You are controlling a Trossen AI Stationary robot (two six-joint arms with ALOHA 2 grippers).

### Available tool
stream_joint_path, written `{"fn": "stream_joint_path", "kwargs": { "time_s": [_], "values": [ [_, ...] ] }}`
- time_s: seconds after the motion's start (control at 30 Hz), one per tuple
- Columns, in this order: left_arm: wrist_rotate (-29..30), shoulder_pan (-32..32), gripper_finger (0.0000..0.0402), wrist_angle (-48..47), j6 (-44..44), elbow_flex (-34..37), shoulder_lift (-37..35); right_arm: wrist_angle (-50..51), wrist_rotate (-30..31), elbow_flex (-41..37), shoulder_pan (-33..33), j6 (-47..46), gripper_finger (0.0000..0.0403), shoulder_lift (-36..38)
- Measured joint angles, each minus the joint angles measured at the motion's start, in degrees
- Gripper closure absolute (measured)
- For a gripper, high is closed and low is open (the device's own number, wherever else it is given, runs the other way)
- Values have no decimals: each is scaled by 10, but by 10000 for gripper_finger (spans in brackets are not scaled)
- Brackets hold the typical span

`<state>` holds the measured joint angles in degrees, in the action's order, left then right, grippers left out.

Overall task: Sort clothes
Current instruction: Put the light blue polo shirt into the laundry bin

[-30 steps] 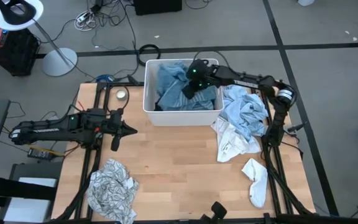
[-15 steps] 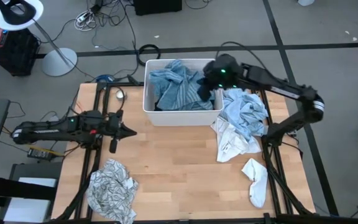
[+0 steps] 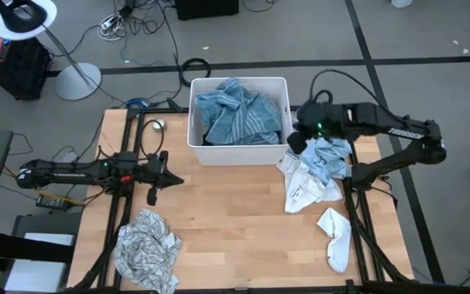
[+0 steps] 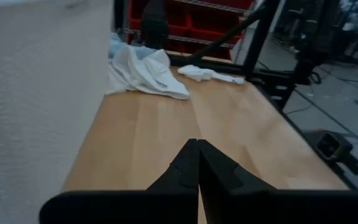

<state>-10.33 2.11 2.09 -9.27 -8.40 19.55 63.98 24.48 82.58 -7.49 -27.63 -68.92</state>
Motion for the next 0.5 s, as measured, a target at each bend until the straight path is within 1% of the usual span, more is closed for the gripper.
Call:
{"fn": "stream_joint_path", "kwargs": {
  "time_s": [0.1,0.23,0.33,0.5],
  "values": [
    [-9,0,396,2,-2,0,0,38,53,-43,24,-62,395,23],
    [-9,0,396,14,-2,0,0,59,59,-113,36,-132,379,50],
    [-9,0,396,16,2,-1,0,58,59,-168,38,-175,352,69],
    [-9,0,396,24,5,-1,0,57,65,-260,34,-245,289,98]
  ]
}}
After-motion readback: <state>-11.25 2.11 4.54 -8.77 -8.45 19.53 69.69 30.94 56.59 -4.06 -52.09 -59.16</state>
